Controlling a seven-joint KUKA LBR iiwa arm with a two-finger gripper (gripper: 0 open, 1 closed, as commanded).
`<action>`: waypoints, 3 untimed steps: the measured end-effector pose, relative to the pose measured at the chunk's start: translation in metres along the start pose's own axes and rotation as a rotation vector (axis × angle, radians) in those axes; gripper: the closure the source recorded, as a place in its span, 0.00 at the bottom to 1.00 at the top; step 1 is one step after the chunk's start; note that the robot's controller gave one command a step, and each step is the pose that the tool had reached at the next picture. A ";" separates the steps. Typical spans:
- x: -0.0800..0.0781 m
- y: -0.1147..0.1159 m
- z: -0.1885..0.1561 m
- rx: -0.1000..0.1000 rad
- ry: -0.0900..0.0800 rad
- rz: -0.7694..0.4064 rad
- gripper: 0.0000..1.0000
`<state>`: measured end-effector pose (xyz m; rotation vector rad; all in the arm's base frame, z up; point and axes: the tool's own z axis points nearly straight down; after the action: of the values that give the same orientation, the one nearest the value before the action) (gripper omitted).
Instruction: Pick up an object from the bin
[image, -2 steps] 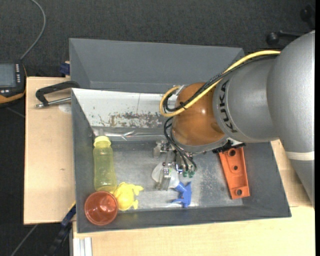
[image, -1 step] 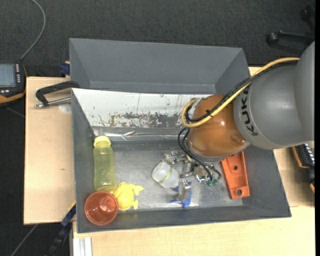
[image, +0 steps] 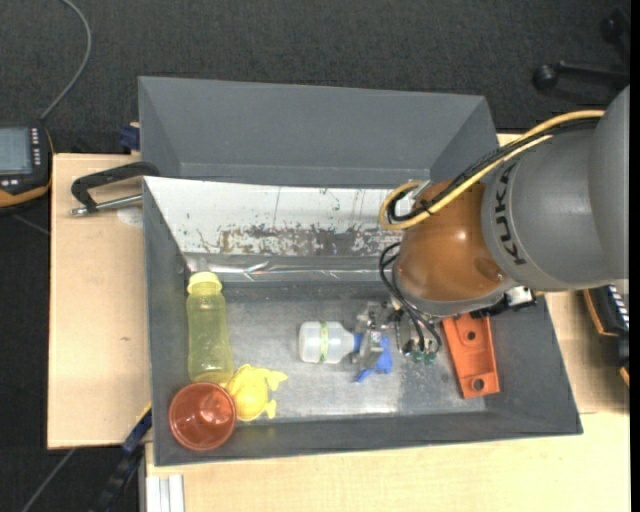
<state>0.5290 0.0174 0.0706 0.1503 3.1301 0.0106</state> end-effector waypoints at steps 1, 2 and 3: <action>0.000 0.000 0.000 0.000 0.000 0.000 1.00; -0.004 0.013 -0.096 -0.002 -0.004 0.014 1.00; -0.004 0.013 -0.096 -0.002 -0.004 0.014 1.00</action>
Offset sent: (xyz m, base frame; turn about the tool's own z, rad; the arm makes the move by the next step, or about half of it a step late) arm 0.0033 0.0113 0.0949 0.0141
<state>0.5334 0.0294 0.1663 0.1717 3.1249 0.0135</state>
